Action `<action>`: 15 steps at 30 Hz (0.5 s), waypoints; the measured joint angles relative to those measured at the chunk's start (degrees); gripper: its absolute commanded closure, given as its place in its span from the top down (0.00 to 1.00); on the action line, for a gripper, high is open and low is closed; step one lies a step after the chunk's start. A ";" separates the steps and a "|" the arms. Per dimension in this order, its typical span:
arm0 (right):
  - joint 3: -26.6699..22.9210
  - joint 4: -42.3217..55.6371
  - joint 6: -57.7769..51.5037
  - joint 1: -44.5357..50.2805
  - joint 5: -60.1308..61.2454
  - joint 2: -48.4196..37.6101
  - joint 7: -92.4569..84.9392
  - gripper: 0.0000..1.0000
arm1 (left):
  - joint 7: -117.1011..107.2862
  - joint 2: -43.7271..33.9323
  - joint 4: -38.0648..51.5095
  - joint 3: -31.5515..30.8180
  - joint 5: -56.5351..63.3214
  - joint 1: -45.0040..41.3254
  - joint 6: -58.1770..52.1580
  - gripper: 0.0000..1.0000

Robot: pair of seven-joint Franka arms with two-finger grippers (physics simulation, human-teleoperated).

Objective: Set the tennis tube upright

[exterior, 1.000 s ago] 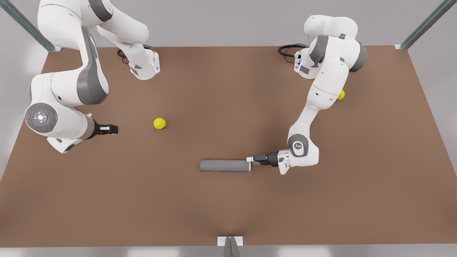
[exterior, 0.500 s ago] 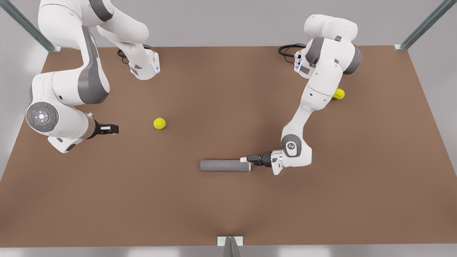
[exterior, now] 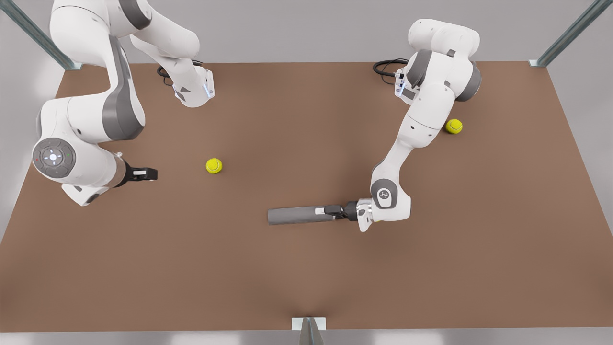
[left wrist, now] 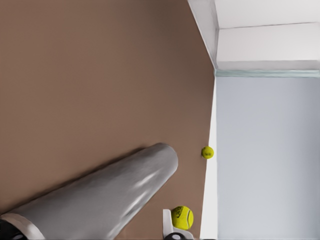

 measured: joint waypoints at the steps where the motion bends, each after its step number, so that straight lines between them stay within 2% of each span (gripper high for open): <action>1: 0.00 0.00 0.00 0.26 -0.01 0.00 0.00 1.00 | -0.04 -0.07 0.01 0.03 0.06 0.01 -0.01 0.74; 9: 0.10 1.51 0.59 1.87 -0.16 0.07 0.01 1.00 | -0.06 -0.33 -0.01 0.38 0.49 0.19 -0.19 0.66; 11: -0.08 3.29 4.14 1.48 -0.26 0.00 -0.05 1.00 | -0.08 -0.70 -0.23 0.65 0.58 0.19 -0.27 0.64; 15: -0.18 2.65 2.77 1.19 -0.17 0.00 -0.22 1.00 | -0.26 -1.23 -0.53 0.74 1.58 0.27 -0.41 0.54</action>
